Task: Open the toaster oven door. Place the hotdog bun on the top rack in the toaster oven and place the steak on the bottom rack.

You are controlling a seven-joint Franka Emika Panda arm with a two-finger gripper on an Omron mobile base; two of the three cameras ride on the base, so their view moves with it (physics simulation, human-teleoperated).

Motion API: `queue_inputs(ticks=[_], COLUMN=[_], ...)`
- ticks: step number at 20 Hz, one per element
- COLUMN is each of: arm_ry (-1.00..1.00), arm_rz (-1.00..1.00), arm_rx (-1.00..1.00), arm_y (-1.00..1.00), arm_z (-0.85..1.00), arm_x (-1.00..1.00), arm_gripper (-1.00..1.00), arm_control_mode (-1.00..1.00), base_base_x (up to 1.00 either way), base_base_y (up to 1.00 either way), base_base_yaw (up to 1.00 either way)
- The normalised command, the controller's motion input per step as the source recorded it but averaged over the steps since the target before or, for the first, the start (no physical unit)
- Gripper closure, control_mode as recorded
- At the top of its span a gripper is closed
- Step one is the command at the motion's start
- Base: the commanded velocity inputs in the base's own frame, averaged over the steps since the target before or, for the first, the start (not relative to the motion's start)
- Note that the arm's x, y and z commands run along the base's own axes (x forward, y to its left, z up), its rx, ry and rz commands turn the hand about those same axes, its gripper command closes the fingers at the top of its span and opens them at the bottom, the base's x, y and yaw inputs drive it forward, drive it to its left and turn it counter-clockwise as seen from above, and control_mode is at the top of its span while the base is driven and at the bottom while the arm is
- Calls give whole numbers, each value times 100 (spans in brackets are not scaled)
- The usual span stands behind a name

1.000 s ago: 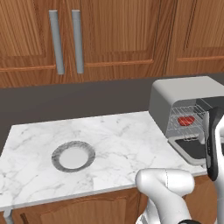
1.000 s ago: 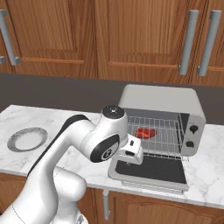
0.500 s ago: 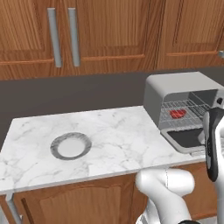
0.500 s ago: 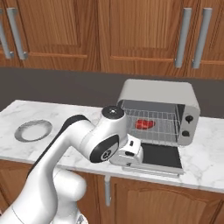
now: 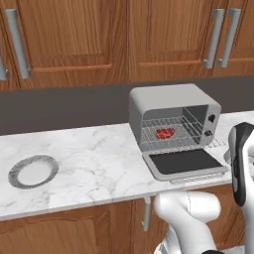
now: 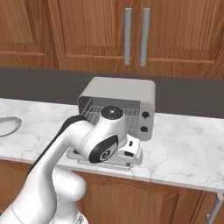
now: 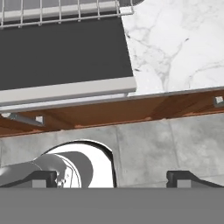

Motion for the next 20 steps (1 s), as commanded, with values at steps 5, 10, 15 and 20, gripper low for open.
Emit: queue_inputs(ticks=[5,10,15,20], arm_ry=[0,0,0,0], arm_rz=[0,0,0,0], arm_rx=[0,0,0,0], arm_y=[0,0,0,0], arm_z=[0,0,0,0], arm_x=[0,0,0,0], arm_gripper=[-100,-100,-100,-100], arm_control_mode=[100,100,100,100], base_base_x=[0,0,17,38], base_base_y=[-81,-80,-71,-53], base_base_yaw=[0,0,0,-1])
